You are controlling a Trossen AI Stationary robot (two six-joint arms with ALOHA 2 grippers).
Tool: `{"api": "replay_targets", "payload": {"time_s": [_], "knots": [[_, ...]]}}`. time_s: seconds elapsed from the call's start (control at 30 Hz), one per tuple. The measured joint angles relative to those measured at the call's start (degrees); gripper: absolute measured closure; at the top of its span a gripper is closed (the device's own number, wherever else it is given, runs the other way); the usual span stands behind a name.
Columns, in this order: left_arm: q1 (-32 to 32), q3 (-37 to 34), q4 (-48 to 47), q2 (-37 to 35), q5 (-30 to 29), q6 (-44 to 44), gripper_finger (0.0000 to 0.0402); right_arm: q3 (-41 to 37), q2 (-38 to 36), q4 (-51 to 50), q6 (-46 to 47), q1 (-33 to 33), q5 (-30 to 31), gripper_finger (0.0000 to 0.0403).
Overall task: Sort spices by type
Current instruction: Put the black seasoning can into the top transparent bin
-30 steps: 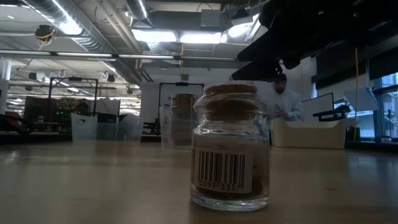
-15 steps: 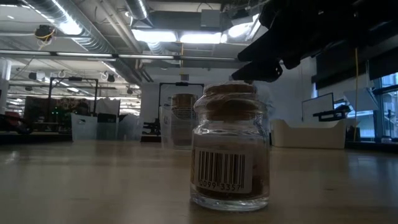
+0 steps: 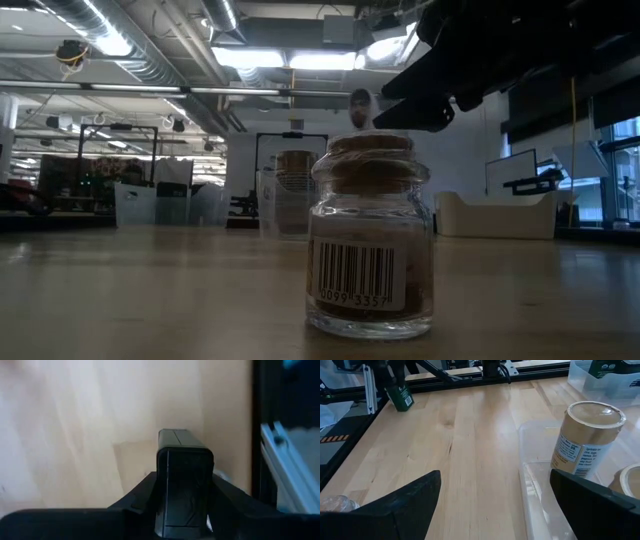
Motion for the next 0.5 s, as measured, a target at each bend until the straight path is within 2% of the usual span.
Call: {"api": "replay_targets", "payload": {"time_s": [0.17, 0.37, 0.5], "knots": [[4.24, 0.02, -0.72, 0.00, -0.08, -8.99, 0.0282, 0.00, 0.00, 0.00, 0.00, 0.00, 0.03, 0.0029], [10.75, 0.02, -2.22, -0.83, -0.49, -7.52, 0.0280, 0.00, 0.00, 0.01, 0.00, 0.00, 0.03, 0.0029], [15.73, 0.02, -5.84, -3.15, -3.21, -4.48, 0.0284, 0.00, 0.00, 0.02, -0.09, 0.00, 0.03, 0.0029]]}}
